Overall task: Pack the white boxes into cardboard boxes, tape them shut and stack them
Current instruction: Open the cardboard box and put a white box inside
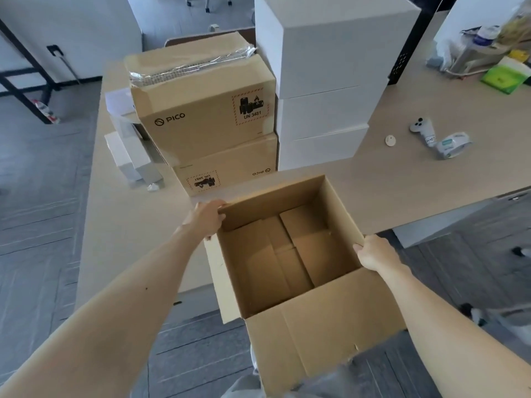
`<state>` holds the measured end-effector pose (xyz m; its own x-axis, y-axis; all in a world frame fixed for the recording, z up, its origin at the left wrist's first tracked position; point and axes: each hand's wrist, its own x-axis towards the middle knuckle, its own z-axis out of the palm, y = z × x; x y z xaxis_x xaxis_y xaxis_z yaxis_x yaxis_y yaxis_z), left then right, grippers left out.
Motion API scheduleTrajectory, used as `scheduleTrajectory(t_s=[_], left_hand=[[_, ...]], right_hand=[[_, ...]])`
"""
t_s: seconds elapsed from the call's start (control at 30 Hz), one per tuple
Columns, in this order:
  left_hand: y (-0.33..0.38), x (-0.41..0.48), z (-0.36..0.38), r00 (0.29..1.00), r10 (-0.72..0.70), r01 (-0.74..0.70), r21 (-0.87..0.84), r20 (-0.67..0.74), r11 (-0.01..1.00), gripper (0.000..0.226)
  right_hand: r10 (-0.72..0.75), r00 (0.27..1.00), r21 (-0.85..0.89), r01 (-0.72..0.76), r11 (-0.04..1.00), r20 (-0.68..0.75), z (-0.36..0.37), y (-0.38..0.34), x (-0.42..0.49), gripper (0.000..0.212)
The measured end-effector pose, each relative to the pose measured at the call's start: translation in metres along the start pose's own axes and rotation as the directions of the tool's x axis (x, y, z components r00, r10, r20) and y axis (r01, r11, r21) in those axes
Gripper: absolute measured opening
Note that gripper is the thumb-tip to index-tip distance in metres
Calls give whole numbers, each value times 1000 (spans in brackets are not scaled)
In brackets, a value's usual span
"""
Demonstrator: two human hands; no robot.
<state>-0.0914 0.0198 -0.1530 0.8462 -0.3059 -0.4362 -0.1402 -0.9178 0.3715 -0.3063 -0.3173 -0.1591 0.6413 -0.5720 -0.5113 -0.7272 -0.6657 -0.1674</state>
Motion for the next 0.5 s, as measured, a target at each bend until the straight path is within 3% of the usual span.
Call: scheduleTrajectory(t_s=[0.13, 0.5], left_hand=[[-5, 7, -2, 996, 29, -30, 1, -88, 1000, 20], [-37, 39, -30, 964, -73, 85, 34, -255, 996, 34]], right_hand=[[-18, 1000, 3, 18, 1000, 12, 4, -5, 1, 44], [-94, 994, -23, 95, 995, 55, 2, -69, 16, 49]])
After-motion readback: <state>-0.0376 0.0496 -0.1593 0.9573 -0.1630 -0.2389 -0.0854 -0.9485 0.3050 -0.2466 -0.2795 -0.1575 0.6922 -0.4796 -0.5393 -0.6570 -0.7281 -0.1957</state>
